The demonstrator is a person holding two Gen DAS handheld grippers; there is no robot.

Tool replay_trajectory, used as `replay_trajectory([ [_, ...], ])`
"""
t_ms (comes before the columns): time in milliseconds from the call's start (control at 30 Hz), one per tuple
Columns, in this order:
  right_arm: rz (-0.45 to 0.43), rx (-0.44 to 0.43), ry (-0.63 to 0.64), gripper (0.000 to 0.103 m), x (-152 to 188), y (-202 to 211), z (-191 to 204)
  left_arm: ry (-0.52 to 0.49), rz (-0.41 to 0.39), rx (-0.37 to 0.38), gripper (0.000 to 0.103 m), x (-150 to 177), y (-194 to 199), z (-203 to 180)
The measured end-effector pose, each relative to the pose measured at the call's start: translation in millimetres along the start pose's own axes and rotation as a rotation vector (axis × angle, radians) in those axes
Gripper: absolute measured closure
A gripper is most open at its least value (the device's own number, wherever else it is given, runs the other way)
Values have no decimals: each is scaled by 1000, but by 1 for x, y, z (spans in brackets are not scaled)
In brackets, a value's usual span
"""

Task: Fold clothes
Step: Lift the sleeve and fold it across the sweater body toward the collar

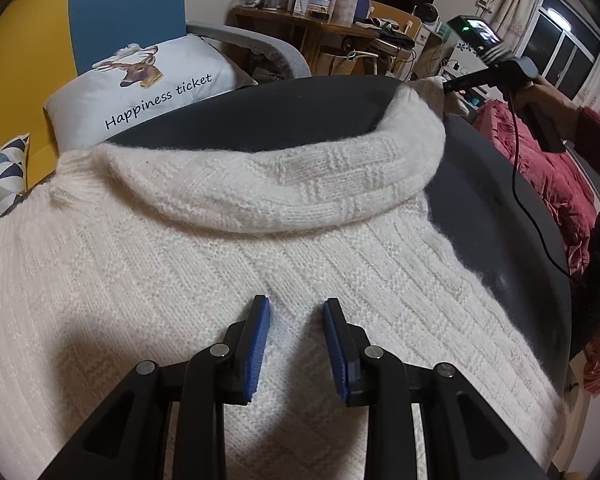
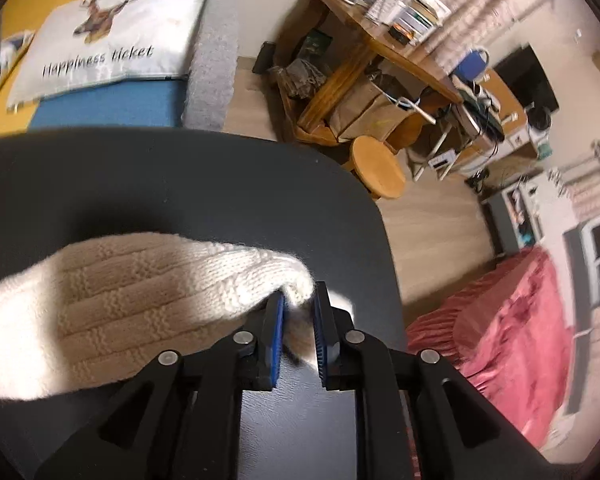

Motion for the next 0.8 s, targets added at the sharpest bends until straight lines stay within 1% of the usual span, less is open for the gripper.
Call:
replay_trajectory([
  [67,-55,-79,-127,79,9,7,-13,-7,-6,-3,74,0,0,0],
  [100,-100,-142,-209,74,20,11,-18,-6,-10,-4,74,0,0,0],
  [133,-152,-216,-298,66,34,14,-23,-4,-15,-6,74,1,0,0],
  [167,-204,-291,-387,63,48,18,-28,-2,-19,-7,74,1,0,0],
  [200,-256,-365,-477,55,62,22,-34,-1,-24,-9,74,2,1,-1],
  [233,-308,-439,-566,45,76,27,-41,2,-26,-10,74,2,1,-1],
  [267,-360,-513,-655,42,89,31,-48,4,-27,-12,74,3,2,-2],
  [333,-431,-654,-794,40,111,29,-47,11,-28,-16,74,4,2,-3],
  [367,-441,-688,-838,39,118,26,-44,16,-28,-18,74,4,2,-3],
  [533,-353,-681,-904,38,124,-12,-21,16,-31,-32,74,5,3,-5],
  [567,-354,-695,-922,38,124,-18,-18,19,-32,-30,74,4,2,-4],
  [667,-420,-688,-956,38,116,-23,-21,26,-35,-23,74,3,1,-3],
  [733,-453,-684,-948,38,107,-24,-18,30,-38,-23,74,3,1,-3],
  [767,-450,-670,-917,39,101,-24,-14,31,-39,-23,74,3,1,-3],
  [800,-422,-632,-873,61,95,-25,-10,30,-40,-25,74,3,1,-3],
])
Point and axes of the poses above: each gripper's, at about its wrist camera, not at the fingertips, and y roughly against the way its jaws point, z to its left, x to its underside, the point moved 6 cm from there along -y, roughly the way its jaws point, and after that the axes turned 15 degrees about y, right-handed, at the moved point
